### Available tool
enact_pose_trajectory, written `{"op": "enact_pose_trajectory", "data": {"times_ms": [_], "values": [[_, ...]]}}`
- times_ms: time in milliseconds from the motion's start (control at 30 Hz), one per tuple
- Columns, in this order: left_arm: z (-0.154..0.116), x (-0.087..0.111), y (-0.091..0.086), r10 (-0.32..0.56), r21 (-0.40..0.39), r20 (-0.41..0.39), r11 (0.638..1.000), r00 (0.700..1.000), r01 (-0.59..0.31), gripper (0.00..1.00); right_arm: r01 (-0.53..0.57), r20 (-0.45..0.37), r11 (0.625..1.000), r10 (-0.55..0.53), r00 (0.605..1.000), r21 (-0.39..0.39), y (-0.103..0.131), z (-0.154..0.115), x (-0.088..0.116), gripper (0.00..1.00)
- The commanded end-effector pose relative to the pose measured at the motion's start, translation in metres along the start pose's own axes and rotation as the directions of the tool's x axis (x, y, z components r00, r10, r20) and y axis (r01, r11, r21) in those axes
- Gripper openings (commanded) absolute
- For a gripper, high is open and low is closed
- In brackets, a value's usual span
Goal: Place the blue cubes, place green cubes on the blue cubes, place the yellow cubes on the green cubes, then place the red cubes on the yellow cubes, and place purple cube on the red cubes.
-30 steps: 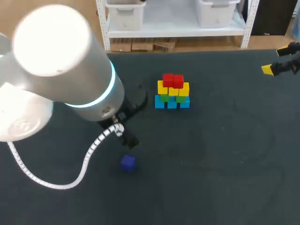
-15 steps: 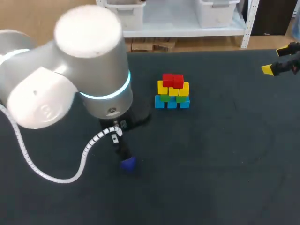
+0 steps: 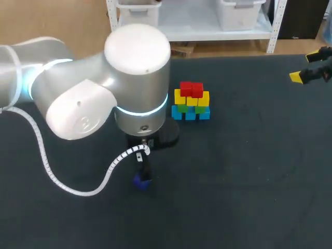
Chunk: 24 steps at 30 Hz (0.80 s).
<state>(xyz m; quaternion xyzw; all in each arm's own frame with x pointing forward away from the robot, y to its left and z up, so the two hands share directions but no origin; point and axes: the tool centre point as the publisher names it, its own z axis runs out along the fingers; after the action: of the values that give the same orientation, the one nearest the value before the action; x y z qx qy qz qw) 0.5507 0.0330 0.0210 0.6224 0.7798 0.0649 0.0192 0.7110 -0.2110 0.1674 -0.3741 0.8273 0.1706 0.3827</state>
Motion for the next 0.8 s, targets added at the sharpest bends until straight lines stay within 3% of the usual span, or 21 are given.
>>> {"op": "enact_pose_trajectory", "data": {"times_ms": [33,267,433,600,700,800], "values": [[-0.009,0.010,-0.004,-0.028,0.035,-0.005,0.999,1.000,0.028,1.00,0.001,0.004,1.000,-0.001,1.000,-0.005,-0.001,0.001,0.000,1.00],[-0.026,0.015,-0.024,-0.199,0.092,0.028,0.976,0.980,0.195,1.00,0.001,0.004,1.000,-0.001,1.000,-0.005,-0.001,0.001,0.000,1.00],[-0.027,-0.003,-0.037,-0.360,0.140,0.059,0.926,0.931,0.349,1.00,0.001,0.004,1.000,-0.001,1.000,-0.005,-0.001,0.001,0.000,1.00],[-0.014,-0.017,-0.047,-0.456,0.198,0.054,0.877,0.889,0.438,1.00,0.001,0.004,1.000,-0.001,1.000,-0.005,-0.001,0.001,0.000,1.00],[-0.007,-0.015,-0.049,-0.501,0.194,0.021,0.851,0.865,0.489,1.00,0.001,0.004,1.000,-0.001,1.000,-0.005,-0.001,0.001,0.000,1.00],[-0.004,-0.005,-0.043,-0.563,0.139,0.007,0.819,0.827,0.556,1.00,0.001,0.004,1.000,-0.001,1.000,-0.005,-0.001,0.001,0.000,1.00]]}}
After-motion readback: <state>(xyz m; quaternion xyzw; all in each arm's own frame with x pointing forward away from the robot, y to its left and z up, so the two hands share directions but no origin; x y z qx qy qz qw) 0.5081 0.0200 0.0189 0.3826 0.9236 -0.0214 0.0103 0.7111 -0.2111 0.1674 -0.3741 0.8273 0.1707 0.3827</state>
